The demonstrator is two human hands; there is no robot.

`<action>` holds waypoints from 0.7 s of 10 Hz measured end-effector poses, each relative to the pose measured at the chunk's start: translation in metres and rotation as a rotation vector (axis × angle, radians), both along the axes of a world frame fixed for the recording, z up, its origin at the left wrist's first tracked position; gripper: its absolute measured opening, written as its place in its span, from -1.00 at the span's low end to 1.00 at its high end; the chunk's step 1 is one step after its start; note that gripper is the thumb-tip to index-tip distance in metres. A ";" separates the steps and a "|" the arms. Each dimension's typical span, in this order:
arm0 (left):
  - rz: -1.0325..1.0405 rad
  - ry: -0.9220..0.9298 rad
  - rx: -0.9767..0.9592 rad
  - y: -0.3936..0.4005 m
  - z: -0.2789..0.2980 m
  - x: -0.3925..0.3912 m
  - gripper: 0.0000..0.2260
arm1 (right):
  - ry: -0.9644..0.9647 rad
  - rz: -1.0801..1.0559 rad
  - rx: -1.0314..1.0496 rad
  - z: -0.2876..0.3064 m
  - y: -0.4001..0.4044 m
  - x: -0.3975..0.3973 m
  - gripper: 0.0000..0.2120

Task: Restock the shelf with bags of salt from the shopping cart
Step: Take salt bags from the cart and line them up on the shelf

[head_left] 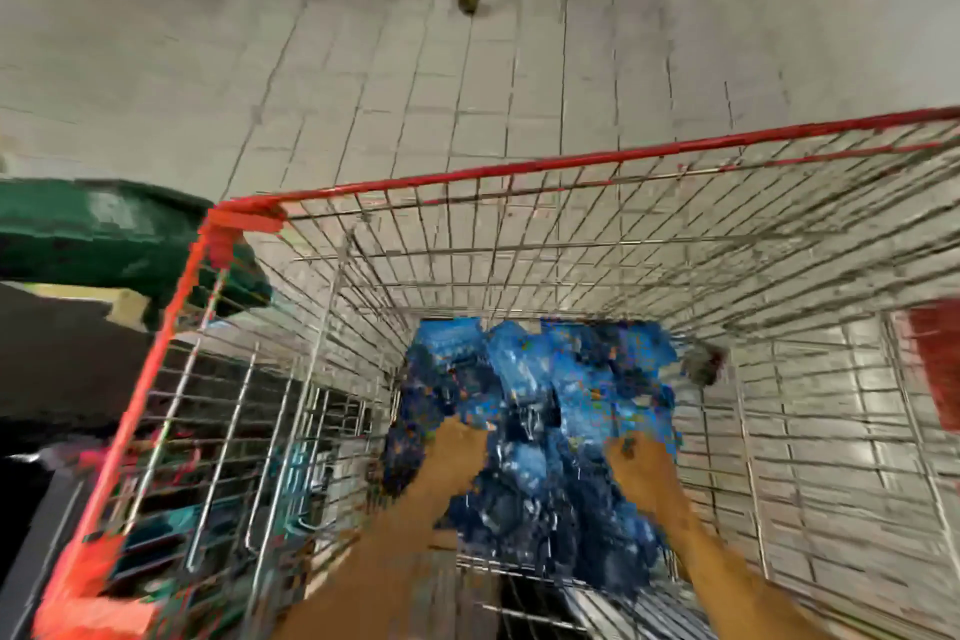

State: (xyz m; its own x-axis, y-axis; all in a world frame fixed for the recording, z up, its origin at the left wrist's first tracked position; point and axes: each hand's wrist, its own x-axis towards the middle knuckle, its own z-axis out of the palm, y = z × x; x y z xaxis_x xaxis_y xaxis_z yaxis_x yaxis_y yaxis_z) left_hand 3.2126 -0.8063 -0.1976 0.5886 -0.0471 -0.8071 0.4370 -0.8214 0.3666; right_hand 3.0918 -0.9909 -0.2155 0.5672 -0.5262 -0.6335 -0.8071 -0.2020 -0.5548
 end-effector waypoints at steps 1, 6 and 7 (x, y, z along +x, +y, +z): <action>0.014 0.089 0.083 -0.008 -0.078 -0.007 -0.81 | 0.146 -0.037 0.006 -0.057 0.002 -0.016 -0.82; 0.230 -0.075 0.348 -0.008 -0.223 0.003 -0.23 | 0.588 0.393 -0.488 -0.182 0.041 0.003 -0.03; 0.276 -0.080 0.364 -0.005 -0.228 0.000 -0.07 | 0.575 0.340 -0.444 -0.185 0.033 0.010 -0.21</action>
